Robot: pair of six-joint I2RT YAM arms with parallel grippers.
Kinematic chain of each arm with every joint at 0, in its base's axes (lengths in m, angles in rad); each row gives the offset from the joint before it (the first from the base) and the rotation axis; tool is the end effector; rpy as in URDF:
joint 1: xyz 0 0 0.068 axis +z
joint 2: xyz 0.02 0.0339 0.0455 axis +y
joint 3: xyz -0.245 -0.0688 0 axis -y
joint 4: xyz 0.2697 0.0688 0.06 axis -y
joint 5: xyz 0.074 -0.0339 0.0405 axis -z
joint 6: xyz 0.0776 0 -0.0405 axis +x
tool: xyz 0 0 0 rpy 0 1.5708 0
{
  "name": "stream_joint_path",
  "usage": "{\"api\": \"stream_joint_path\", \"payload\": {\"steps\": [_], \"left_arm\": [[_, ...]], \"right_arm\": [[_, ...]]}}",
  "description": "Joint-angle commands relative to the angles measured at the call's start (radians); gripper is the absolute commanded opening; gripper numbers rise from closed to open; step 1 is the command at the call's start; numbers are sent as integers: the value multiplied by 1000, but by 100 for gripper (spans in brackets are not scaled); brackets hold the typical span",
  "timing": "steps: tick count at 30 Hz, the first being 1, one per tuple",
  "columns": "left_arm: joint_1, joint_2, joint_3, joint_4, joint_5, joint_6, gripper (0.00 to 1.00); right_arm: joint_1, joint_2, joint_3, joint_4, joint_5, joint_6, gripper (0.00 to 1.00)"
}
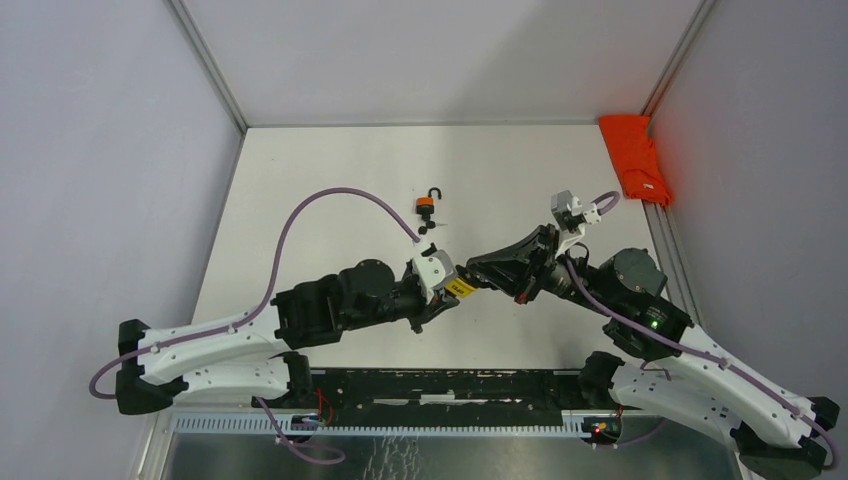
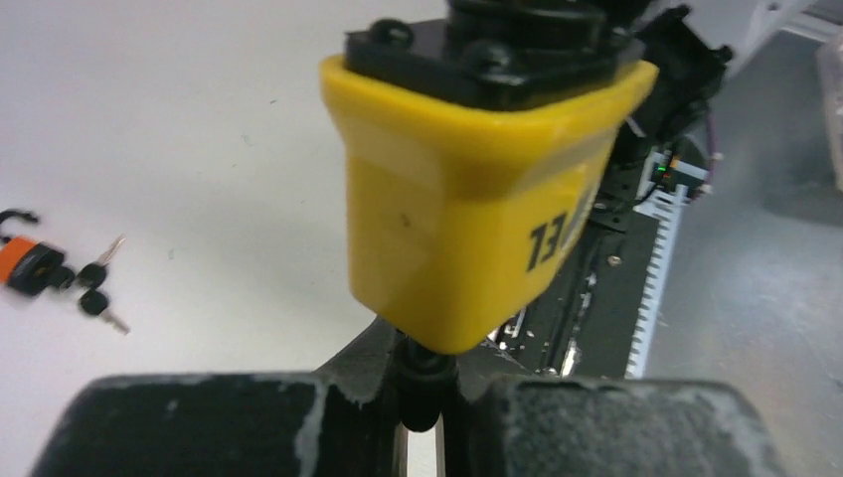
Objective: Unlock with the key
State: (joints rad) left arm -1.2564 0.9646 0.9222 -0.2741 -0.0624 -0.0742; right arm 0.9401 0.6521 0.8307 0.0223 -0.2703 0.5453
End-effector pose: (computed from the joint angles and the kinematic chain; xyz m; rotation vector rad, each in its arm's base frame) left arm 0.0962 -0.2803 0.3162 1.0646 1.6665 -0.8360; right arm 0.1164 0.1946 0.3988 -0.5430 1.4323 1.4023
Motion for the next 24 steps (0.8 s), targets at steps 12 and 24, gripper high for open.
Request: {"api": "stream_joint_path", "payload": {"steps": [12,24], "left_arm": [[12,-98,-75,148,-624,-18,4],[15,240,-103,373,-1147,54,3]], "right_arm": [[11,37,-151,44,105,120,0],[11,179,-262,37,175,158,0]]}}
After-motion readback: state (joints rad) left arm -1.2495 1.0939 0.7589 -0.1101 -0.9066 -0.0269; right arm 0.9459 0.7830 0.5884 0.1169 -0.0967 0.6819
